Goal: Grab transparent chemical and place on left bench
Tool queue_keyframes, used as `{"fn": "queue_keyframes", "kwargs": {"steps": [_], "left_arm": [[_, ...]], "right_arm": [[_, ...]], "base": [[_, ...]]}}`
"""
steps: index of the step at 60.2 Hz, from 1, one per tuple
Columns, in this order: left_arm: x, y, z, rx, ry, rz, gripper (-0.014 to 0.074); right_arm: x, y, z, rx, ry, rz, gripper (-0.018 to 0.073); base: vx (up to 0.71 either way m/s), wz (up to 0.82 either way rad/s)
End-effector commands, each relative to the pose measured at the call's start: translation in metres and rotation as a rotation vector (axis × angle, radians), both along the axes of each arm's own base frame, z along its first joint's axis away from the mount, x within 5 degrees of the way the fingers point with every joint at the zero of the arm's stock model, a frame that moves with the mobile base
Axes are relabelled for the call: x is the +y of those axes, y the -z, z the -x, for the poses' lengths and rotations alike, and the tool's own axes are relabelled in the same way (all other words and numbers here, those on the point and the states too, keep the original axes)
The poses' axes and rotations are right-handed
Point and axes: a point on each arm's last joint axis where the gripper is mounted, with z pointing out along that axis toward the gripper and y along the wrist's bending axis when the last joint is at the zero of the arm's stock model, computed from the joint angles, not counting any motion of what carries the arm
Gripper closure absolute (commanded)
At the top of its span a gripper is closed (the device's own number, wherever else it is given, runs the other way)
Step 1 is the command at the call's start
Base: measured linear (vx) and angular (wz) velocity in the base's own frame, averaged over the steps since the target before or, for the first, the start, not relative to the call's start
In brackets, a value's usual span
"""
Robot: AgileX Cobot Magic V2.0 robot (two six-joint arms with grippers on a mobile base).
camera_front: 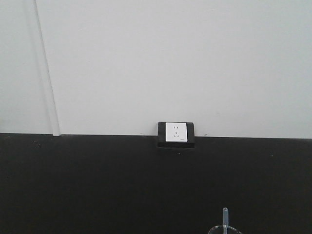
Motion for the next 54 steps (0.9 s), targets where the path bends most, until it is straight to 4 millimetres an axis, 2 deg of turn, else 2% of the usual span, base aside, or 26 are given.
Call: {"fn": "queue_keyframes", "kwargs": {"steps": [1, 46, 54], "left_arm": [[0.0002, -0.0027, 0.0015, -0.081, 0.001, 0.014, 0.06], [0.0002, -0.0027, 0.0015, -0.081, 0.001, 0.014, 0.06], [0.0002, -0.0027, 0.0015, -0.081, 0.001, 0.014, 0.06]], "right_arm": [[0.0002, -0.006, 0.0007, -0.088, -0.001, 0.007, 0.0566], [0.0003, -0.0062, 0.0007, -0.09, -0.001, 0.007, 0.0566], [0.0009, -0.0137, 0.0013, -0.166, -0.007, 0.002, 0.0566]], "base": [[0.0, 0.0], [0.0, 0.0], [0.0, 0.0]]}}
